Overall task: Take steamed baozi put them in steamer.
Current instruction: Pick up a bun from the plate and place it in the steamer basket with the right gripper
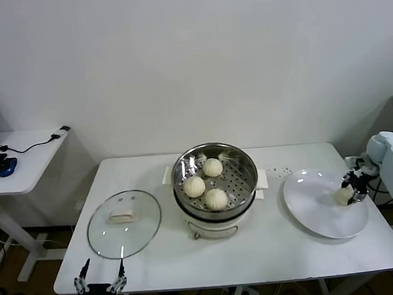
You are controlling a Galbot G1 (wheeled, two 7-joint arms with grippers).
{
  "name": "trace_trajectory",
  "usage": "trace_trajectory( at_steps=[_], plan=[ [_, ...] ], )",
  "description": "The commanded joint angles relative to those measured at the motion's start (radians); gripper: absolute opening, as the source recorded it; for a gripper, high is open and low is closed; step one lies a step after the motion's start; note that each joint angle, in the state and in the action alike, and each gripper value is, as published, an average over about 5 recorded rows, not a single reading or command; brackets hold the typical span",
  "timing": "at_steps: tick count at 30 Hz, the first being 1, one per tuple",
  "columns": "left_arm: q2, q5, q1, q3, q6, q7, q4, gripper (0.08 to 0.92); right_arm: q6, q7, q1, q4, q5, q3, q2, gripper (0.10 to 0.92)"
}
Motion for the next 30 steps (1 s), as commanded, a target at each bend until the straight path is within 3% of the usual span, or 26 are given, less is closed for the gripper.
trace_trajectory(
  at_steps=[1, 10, 14, 23, 30],
  plan=[
    [0.001, -0.003, -0.001, 0.006, -0.002, 0.001, -0.002, 0.823, -0.073, -0.024, 0.164, 0.101, 0.364, -0.304, -0.031, 0.602],
    [0.002, -0.017, -0.005, 0.022, -0.011, 0.002, -0.008, 0.823, -0.257, 0.004, 0.556, 0.372, 0.861, -0.827, -0.003, 0.602],
    [0.005, -0.019, -0.004, 0.035, -0.016, 0.005, -0.013, 0.823, -0.331, 0.037, 0.697, 0.48, 1.015, -0.98, 0.034, 0.602],
    [0.011, -0.016, -0.004, 0.057, -0.022, 0.015, -0.023, 0.823, -0.45, 0.135, 0.839, 0.686, 1.237, -1.185, 0.117, 0.602],
    [0.018, -0.018, -0.008, 0.051, -0.029, 0.022, -0.022, 0.823, -0.491, 0.209, 0.83, 0.739, 1.298, -1.287, 0.207, 0.602]
  ],
)
